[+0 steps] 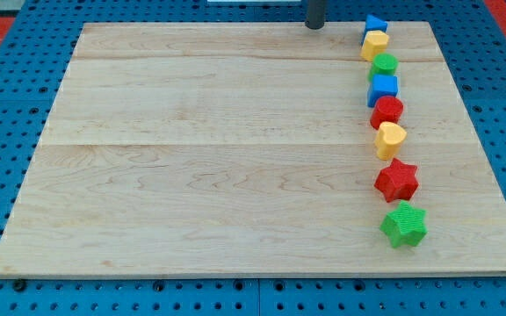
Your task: Place your arm towards the left of the blue triangle
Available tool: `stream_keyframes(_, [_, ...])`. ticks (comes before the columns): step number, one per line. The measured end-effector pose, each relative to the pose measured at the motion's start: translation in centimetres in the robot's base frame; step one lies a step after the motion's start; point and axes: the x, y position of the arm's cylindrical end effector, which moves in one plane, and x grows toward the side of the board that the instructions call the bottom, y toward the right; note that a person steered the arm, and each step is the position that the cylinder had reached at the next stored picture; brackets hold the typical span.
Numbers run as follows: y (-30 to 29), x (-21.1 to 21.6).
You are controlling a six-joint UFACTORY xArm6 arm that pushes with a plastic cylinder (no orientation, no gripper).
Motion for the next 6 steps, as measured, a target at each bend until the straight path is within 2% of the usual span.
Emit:
stream_keyframes(3, [0.2, 0.0])
stream_keyframes(6, [6.6, 0.1])
